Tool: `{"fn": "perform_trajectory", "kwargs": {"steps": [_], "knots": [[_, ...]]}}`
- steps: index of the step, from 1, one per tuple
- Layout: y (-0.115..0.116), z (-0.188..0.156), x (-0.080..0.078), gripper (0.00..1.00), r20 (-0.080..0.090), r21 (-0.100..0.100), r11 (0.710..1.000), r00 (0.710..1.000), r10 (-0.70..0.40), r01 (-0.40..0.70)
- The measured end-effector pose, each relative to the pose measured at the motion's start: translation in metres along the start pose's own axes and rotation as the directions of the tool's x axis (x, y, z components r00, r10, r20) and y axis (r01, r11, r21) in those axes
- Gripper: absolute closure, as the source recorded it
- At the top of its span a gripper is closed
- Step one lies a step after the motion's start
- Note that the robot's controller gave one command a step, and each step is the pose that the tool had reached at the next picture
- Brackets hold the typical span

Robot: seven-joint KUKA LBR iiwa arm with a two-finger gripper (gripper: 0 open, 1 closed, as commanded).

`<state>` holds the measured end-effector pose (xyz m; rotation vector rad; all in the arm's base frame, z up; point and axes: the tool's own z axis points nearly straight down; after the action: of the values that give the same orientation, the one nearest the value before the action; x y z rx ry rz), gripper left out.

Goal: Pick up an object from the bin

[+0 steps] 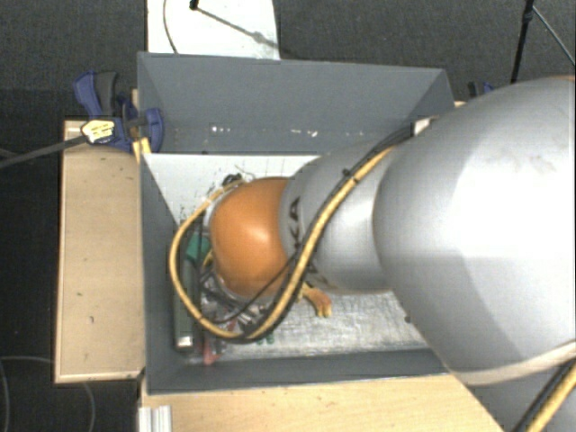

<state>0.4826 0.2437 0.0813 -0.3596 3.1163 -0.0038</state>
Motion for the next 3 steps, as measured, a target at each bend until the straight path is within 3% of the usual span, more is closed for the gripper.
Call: {"fn": "perform_trajectory", "kwargs": {"steps": [3], "knots": [[-0.0001,0.0,0.0,1.0,0.0,0.0,1.0,1.0,0.003,-0.003]]}}
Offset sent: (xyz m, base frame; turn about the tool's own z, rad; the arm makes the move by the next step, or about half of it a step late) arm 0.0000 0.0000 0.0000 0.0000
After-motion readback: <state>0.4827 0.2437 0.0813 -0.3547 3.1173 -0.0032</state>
